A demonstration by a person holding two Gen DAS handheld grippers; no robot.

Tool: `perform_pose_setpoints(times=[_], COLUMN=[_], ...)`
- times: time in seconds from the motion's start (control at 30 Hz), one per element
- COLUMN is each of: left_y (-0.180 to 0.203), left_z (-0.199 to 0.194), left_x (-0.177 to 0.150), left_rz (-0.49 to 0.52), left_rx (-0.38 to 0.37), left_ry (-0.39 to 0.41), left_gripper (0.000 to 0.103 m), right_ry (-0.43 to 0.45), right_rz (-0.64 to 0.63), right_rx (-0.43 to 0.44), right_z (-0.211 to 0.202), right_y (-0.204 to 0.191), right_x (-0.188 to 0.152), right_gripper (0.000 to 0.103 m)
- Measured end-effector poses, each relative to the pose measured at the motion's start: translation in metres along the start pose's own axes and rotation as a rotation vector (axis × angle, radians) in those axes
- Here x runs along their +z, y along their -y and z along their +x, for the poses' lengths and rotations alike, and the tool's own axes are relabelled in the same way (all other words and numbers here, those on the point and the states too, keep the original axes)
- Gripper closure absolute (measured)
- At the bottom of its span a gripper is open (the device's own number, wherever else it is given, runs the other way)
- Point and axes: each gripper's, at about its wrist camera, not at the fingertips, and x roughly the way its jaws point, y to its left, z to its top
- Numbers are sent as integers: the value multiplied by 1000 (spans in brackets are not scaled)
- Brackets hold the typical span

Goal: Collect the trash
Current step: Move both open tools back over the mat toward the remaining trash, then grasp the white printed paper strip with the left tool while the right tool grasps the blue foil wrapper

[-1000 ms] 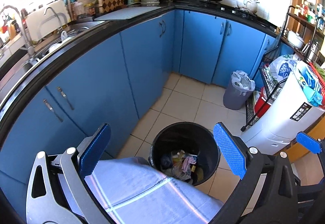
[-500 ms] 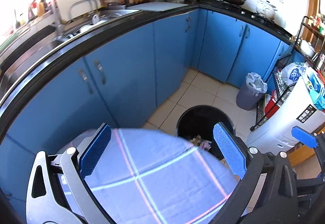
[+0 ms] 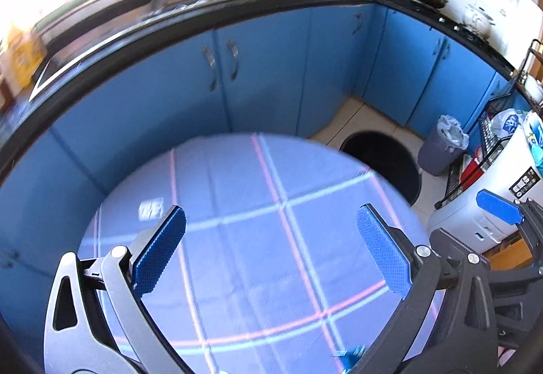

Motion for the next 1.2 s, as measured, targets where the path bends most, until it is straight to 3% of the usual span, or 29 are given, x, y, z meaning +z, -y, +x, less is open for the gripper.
perform_pose_setpoints(times=[0.23, 0.5, 0.7, 0.97, 1.03, 1.1, 1.2], left_y=[-29, -54, -60, -55, -52, -48, -44], left_z=[-7, -15, -10, -2, -1, 0, 3], left_x=[-54, -115, -158, -184, -188, -192, -198], left_rz=[-74, -166, -208, -208, -202, -189, -183], left_rx=[54, 103, 114, 124, 117, 112, 103], left_ry=[-53, -61, -82, -87, -85, -82, -86], left_gripper=[4, 4, 4, 4, 6, 9, 10], right_ry=[-67, -97, -104, -97, -89, -88, -107], right_rz=[-77, -150, -169, -174, -176, -185, -200], right_rx=[80, 136, 142, 121, 121, 115, 116], right_z=[8, 11, 13, 18, 19, 21, 24], right_y=[-38, -70, -75, -69, -69, -71, -73], right_x=[-41, -96, -134, -157, -160, -163, -170], right_gripper=[22, 22, 22, 22, 26, 41, 56])
